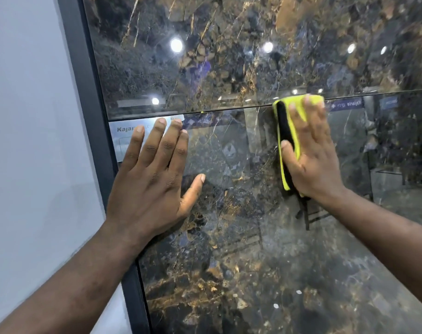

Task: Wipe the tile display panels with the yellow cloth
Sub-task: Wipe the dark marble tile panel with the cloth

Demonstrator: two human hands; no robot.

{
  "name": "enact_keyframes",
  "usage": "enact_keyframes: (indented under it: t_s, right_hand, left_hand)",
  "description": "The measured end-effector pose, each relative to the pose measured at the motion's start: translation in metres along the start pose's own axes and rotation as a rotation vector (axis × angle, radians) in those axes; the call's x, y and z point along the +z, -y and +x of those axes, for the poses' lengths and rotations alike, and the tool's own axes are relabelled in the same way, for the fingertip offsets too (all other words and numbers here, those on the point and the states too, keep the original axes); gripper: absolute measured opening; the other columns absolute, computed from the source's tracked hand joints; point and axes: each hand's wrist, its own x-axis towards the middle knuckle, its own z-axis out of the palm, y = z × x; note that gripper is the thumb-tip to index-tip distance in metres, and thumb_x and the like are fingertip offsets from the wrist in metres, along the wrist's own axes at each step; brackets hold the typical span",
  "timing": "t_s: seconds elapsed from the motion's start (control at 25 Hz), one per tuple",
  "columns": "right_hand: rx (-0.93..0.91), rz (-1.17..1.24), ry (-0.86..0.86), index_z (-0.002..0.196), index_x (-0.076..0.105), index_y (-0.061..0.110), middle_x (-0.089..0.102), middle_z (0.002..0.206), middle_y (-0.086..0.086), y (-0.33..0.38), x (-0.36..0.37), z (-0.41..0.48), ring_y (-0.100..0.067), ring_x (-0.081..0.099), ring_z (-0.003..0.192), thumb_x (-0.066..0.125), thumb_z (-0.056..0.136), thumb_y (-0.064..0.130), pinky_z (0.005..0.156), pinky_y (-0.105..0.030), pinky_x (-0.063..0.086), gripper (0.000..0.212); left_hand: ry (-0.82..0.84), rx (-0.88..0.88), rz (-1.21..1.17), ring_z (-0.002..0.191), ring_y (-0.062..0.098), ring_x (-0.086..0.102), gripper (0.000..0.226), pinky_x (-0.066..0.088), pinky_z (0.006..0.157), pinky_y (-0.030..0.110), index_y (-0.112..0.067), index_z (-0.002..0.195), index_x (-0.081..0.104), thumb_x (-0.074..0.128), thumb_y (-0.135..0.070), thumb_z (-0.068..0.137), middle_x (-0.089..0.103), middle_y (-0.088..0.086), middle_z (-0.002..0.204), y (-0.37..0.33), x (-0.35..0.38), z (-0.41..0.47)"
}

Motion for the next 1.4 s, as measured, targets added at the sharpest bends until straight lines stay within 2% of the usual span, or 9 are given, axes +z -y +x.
enact_keyframes:
  t_s: [0.08, 0.24, 0.4, 0.56, 0.72, 0.88, 1.08, 1.24, 1.4]
  right_hand:
    - [0.191, 0.032, -0.013, 0.170, 0.018, 0.016, 0.007, 0.178, -0.010, 0.007, 0.006, 0.005, -0.033, -0.001, 0.165, 0.045, 0.109, 0.033, 0.134, -0.046, 0.003, 0.069]
    - [-0.259, -0.067, 0.067, 0.167, 0.028, 0.013, 0.018, 0.176, -0.013, -0.023, -0.002, -0.020, -0.036, 0.010, 0.164, 0.051, 0.107, 0.031, 0.130, -0.058, 0.020, 0.067]
    - [0.205, 0.028, -0.015, 0.170, 0.016, 0.022, 0.005, 0.179, -0.003, -0.041, -0.001, 0.014, -0.027, -0.002, 0.165, 0.044, 0.106, 0.039, 0.132, -0.054, 0.011, 0.072]
    - [-0.265, -0.056, 0.063, 0.168, 0.026, 0.020, 0.015, 0.177, -0.008, -0.070, -0.007, -0.010, -0.031, 0.007, 0.165, 0.046, 0.106, 0.040, 0.131, -0.057, 0.017, 0.068]
    - [0.248, 0.049, -0.022, 0.171, 0.012, 0.025, -0.001, 0.179, -0.003, -0.080, -0.006, 0.024, -0.027, -0.006, 0.165, 0.041, 0.107, 0.045, 0.132, -0.055, 0.009, 0.073]
    - [-0.236, -0.019, 0.049, 0.169, 0.023, 0.021, 0.008, 0.178, -0.009, -0.078, -0.008, -0.003, -0.030, 0.003, 0.165, 0.048, 0.107, 0.041, 0.131, -0.057, 0.016, 0.070]
    - [0.134, 0.060, 0.002, 0.171, 0.016, 0.024, -0.005, 0.177, -0.017, -0.089, -0.010, 0.026, -0.034, -0.009, 0.164, 0.048, 0.108, 0.042, 0.134, -0.047, 0.002, 0.073]
    - [-0.336, -0.069, 0.078, 0.168, 0.027, 0.019, 0.008, 0.177, -0.018, -0.102, -0.016, 0.002, -0.039, 0.005, 0.164, 0.048, 0.109, 0.043, 0.129, -0.060, 0.019, 0.068]
    - [0.145, 0.027, -0.006, 0.171, 0.016, 0.023, -0.001, 0.178, -0.013, -0.107, -0.015, 0.029, -0.032, -0.005, 0.165, 0.045, 0.110, 0.045, 0.132, -0.057, 0.010, 0.071]
  left_hand:
    - [-0.004, -0.010, 0.008, 0.156, 0.043, 0.033, 0.080, 0.017, 0.133, 0.060, 0.005, 0.157, 0.043, 0.039, -0.059, 0.110, 0.041, 0.026, 0.163, -0.011, 0.000, 0.013]
    - [-0.008, 0.016, 0.009, 0.159, 0.043, 0.030, 0.082, 0.016, 0.134, 0.060, 0.004, 0.162, 0.038, 0.042, -0.058, 0.108, 0.035, 0.026, 0.168, -0.027, 0.000, 0.031]
    - [-0.031, 0.017, 0.010, 0.160, 0.043, 0.030, 0.082, 0.016, 0.134, 0.057, 0.007, 0.159, 0.040, 0.044, -0.057, 0.107, 0.033, 0.026, 0.170, -0.054, 0.010, 0.066]
    - [-0.031, -0.025, -0.037, 0.164, 0.039, 0.024, 0.082, 0.015, 0.135, 0.053, 0.001, 0.166, 0.033, 0.039, -0.058, 0.110, 0.026, 0.021, 0.175, -0.086, 0.018, 0.100]
    - [0.018, -0.042, 0.010, 0.168, 0.034, 0.010, 0.087, 0.012, 0.136, 0.053, -0.004, 0.172, 0.015, 0.029, -0.064, 0.111, 0.008, 0.016, 0.181, -0.100, 0.027, 0.100]
    - [0.007, -0.061, 0.003, 0.168, 0.033, 0.010, 0.086, 0.015, 0.135, 0.054, -0.005, 0.172, 0.019, 0.033, -0.063, 0.110, 0.010, 0.015, 0.181, -0.101, 0.028, 0.098]
    - [0.009, -0.061, 0.008, 0.168, 0.033, 0.008, 0.085, 0.018, 0.135, 0.055, -0.005, 0.173, 0.017, 0.031, -0.062, 0.111, 0.010, 0.016, 0.181, -0.100, 0.030, 0.096]
    - [0.007, -0.059, 0.002, 0.168, 0.033, 0.007, 0.085, 0.015, 0.135, 0.055, -0.005, 0.173, 0.015, 0.028, -0.062, 0.111, 0.008, 0.017, 0.181, -0.102, 0.031, 0.094]
    - [0.019, -0.028, -0.008, 0.169, 0.033, 0.004, 0.088, 0.013, 0.135, 0.055, -0.005, 0.173, 0.010, 0.027, -0.064, 0.110, 0.005, 0.018, 0.181, -0.100, 0.029, 0.094]
